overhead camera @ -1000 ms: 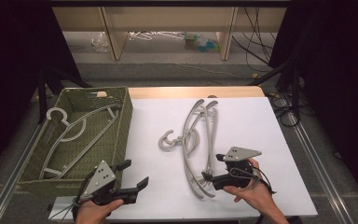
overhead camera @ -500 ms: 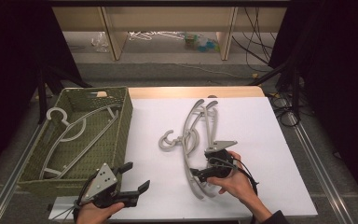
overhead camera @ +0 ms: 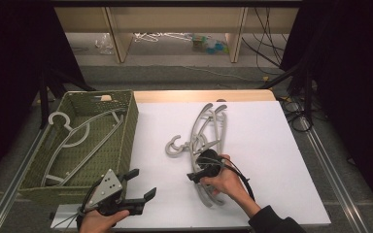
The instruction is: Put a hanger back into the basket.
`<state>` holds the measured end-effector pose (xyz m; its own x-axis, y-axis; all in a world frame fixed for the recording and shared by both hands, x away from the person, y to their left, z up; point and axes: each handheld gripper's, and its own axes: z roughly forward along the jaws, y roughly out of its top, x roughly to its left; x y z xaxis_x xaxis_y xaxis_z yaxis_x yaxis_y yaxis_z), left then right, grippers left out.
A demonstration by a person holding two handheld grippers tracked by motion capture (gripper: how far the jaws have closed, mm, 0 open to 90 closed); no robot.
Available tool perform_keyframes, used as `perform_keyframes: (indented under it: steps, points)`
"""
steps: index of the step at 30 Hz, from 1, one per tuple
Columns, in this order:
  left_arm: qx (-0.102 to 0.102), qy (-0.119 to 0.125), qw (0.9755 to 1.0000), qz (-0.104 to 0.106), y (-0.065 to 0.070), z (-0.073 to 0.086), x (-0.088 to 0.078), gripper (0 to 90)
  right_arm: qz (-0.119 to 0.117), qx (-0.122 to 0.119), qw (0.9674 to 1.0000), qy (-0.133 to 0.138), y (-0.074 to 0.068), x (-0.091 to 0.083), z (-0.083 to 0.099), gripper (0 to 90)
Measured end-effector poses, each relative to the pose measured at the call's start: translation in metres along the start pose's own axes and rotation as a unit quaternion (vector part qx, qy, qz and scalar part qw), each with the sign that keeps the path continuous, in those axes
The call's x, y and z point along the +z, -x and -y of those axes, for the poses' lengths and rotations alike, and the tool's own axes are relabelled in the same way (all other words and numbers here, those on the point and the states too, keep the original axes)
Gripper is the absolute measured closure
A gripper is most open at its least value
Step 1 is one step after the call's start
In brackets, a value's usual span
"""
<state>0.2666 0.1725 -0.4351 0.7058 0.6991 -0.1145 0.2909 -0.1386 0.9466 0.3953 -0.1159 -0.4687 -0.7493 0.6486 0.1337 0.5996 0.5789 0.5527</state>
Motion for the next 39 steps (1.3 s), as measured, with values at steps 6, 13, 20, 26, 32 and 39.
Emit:
perform_keyframes:
  steps: [6, 13, 20, 26, 32, 39]
  points:
    - [0.014, -0.006, 0.9998, 0.01, -0.001, 0.0, 0.002, 17.3, -0.003, 0.008, 0.9999, -0.013, 0.003, 0.009, -0.008, 46.9]
    - [0.015, -0.004, 0.9998, 0.01, -0.003, 0.0, 0.002, 17.4, 0.01, 0.028, 0.9994, -0.02, 0.008, 0.011, -0.012, 56.2]
    - [0.009, -0.009, 0.9999, 0.01, -0.002, 0.001, 0.002, 17.5, 0.005, 0.049, 0.9985, -0.024, 0.008, 0.009, -0.012, 60.5]
    - [0.018, -0.009, 0.9997, 0.014, -0.002, 0.001, 0.002, 17.6, 0.001, 0.056, 0.9979, -0.031, 0.007, 0.007, -0.011, 62.9]
    - [0.011, -0.009, 0.9998, 0.018, -0.003, 0.002, 0.002, 17.6, -0.005, 0.061, 0.9976, -0.032, 0.008, 0.005, -0.01, 64.0]
    - [0.01, -0.007, 0.9997, 0.019, -0.002, 0.001, 0.003, 17.6, -0.018, 0.054, 0.998, -0.028, 0.01, 0.002, -0.01, 69.4]
